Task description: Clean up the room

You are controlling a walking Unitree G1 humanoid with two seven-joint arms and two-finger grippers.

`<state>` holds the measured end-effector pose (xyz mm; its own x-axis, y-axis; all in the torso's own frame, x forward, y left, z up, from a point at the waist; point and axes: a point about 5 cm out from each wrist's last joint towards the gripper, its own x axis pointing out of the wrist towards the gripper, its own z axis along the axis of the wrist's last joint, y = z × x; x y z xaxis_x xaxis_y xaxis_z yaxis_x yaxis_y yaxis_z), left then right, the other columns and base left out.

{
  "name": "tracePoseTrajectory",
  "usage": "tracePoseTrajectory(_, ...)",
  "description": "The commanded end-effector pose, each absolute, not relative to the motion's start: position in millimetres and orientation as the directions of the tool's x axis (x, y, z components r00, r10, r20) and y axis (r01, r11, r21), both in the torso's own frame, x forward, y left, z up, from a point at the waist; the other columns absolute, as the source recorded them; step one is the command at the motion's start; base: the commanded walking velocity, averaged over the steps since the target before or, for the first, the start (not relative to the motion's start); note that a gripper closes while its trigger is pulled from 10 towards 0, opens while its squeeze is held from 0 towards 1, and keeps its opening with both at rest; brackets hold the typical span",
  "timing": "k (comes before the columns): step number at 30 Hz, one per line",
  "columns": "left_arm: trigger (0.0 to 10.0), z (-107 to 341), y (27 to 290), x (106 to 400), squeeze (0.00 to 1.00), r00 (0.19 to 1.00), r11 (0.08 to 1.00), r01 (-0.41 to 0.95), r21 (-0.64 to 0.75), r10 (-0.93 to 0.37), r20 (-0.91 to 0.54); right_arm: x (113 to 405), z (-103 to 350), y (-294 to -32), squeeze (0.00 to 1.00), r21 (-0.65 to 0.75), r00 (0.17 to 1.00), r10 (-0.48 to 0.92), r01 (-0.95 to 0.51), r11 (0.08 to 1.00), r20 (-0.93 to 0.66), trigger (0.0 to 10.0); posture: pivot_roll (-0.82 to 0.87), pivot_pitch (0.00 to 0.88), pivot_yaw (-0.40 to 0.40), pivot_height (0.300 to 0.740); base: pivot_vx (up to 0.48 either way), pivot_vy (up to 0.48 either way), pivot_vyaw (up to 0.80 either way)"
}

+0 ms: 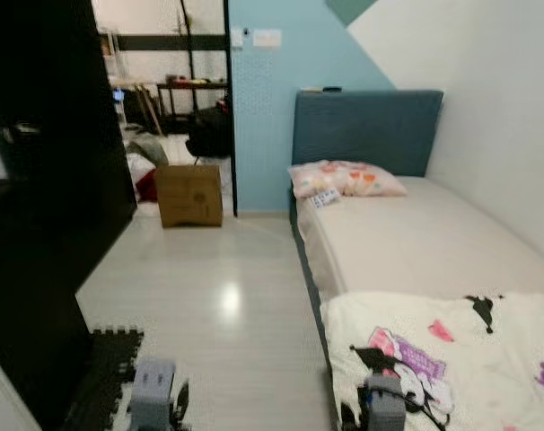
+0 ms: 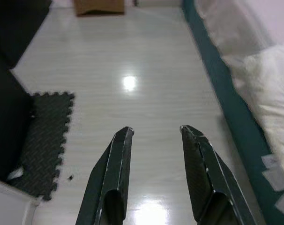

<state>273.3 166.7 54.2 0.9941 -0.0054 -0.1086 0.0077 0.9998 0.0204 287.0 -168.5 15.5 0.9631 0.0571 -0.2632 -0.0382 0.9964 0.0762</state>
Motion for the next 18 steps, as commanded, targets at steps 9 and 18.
tracePoseTrajectory(9,10.0,49.2,173.2,270.4,0.00,0.991,1.000,-0.008,0.028,0.011,-0.135,280.5,7.6,-162.4,0.00,0.097,0.954,0.072,-0.045,0.994,-0.290,10.0,0.06,0.085,-0.032,0.740,0.344,0.000,0.00)
tracePoseTrajectory(18,10.0,49.6,172.1,272.4,0.00,0.991,1.000,-0.011,0.018,0.014,-0.136,281.7,8.4,-162.7,0.00,0.100,0.955,0.070,-0.043,0.994,-0.289,10.0,0.06,0.085,-0.033,0.740,0.344,0.000,0.00)
